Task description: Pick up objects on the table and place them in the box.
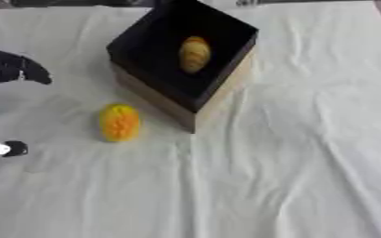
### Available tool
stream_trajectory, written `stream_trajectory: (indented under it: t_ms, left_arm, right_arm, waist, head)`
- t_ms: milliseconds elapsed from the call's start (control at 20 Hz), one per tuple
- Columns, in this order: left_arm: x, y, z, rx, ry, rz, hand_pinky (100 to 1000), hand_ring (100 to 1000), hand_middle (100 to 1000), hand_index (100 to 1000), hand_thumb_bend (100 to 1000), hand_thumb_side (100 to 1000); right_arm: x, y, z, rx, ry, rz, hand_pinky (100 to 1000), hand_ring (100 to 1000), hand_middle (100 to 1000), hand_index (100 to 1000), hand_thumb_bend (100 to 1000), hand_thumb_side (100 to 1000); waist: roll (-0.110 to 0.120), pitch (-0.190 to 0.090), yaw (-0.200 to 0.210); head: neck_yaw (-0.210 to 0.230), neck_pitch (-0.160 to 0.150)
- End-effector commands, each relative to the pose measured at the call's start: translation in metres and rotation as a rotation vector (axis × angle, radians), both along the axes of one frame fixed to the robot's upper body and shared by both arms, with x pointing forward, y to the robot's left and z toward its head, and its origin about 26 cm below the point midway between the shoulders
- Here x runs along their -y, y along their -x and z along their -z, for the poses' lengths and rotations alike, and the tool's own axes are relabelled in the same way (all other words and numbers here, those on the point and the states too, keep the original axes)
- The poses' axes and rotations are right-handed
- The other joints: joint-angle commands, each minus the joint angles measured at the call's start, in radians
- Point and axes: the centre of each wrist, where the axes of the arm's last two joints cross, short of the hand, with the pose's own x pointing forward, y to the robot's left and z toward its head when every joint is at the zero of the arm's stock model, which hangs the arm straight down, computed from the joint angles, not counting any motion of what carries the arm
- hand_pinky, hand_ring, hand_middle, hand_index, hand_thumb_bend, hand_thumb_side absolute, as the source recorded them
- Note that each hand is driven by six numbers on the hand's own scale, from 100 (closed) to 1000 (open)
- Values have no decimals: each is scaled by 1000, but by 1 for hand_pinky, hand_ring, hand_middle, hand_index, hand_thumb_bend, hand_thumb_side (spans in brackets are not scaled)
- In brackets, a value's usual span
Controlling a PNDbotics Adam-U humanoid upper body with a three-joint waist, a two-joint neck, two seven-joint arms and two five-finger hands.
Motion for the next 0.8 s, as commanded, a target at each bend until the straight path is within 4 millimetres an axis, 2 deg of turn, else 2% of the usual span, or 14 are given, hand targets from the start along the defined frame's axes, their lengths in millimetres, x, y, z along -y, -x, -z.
stream_trajectory:
  t_ms: [50,300,350,450,800]
  left_arm:
    - [0,-3,-7,13,-33,-22,936,917,868,929,612,376]
    - [5,-11,-1,-14,-46,-35,932,913,859,925,605,389]
    - [6,-12,-1,-21,-38,-30,932,915,852,919,555,506]
    - [10,-15,0,-44,-5,-14,930,916,853,920,519,604]
    - [33,-25,2,-122,48,43,925,916,853,917,496,609]
  right_arm:
    - [-3,3,-9,17,24,-12,906,863,641,856,100,100]
    - [-3,2,-8,9,22,-12,908,863,639,856,100,100]
    - [-3,2,-7,6,21,-11,909,863,638,855,100,100]
    - [-3,2,-7,-3,17,-7,910,863,636,855,100,100]
    - [-5,1,-7,-19,11,-13,912,862,632,854,100,100]
  waist:
    - [0,-27,-3]
    - [2,-27,-6]
    - [2,-27,-6]
    - [3,-28,-6]
    - [3,-29,-9]
  head:
    - [-4,-3]
    - [-1,-3]
    - [-1,-3]
    - [-1,-4]
    - [2,-1]
